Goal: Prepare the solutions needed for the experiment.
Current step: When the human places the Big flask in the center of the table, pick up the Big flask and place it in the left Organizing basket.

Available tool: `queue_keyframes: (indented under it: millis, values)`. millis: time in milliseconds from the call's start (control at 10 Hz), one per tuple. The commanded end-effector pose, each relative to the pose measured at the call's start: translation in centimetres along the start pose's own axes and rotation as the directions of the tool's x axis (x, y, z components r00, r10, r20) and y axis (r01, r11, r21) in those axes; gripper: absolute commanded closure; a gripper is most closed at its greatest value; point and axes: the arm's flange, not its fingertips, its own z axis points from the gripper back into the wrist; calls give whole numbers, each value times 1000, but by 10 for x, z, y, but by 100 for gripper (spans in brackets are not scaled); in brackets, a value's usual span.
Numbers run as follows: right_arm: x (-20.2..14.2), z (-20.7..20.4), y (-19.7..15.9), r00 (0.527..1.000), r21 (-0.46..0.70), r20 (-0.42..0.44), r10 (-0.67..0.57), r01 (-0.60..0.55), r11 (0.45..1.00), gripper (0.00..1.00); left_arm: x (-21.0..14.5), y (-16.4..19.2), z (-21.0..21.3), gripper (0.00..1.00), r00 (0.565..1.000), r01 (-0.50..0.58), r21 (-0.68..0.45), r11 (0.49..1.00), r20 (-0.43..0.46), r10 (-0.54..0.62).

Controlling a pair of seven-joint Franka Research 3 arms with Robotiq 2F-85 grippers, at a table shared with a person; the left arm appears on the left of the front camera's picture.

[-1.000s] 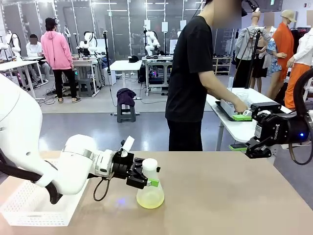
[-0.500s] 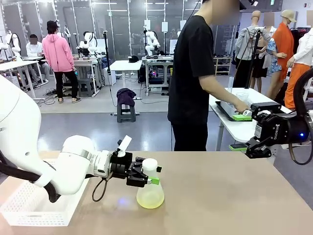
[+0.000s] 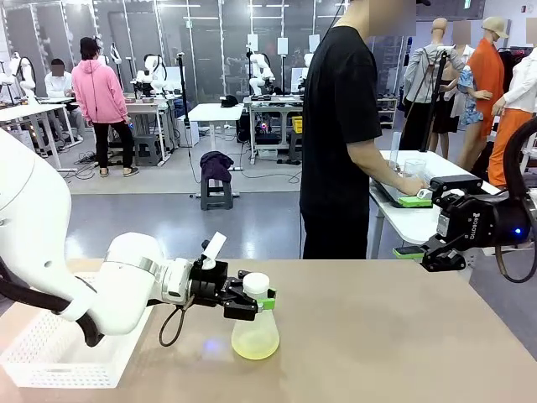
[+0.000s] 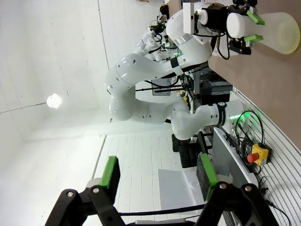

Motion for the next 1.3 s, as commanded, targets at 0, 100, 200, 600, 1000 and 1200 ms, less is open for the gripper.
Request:
queue_keyframes:
  millis: [0,100,200,600,1000,1200]
  values:
    - [0,0,-1,1000,7,-4,13,-13,1000,17,-8,-6,-2,100,1000,6,17,1000,26,-7]
    - [0,0,-1,1000,7,-4,13,-13,1000,17,-7,-6,-1,100,1000,1,1,1000,30,-1]
    - [0,0,-1,1000,7,-4,13,-13,1000,17,-6,-9,-1,100,999,-15,-47,999,29,16]
    - [0,0,-1,1000,7,-4,13,-13,1000,17,75,-26,34,100,995,89,-132,987,61,-82]
    - [0,0,-1,1000,7,-4,13,-13,1000,17,179,-47,114,100,994,106,-107,989,1,-106]
    - [0,0,-1,1000,7,-4,13,-13,1000,17,213,-71,155,100,986,162,-22,987,-40,-163]
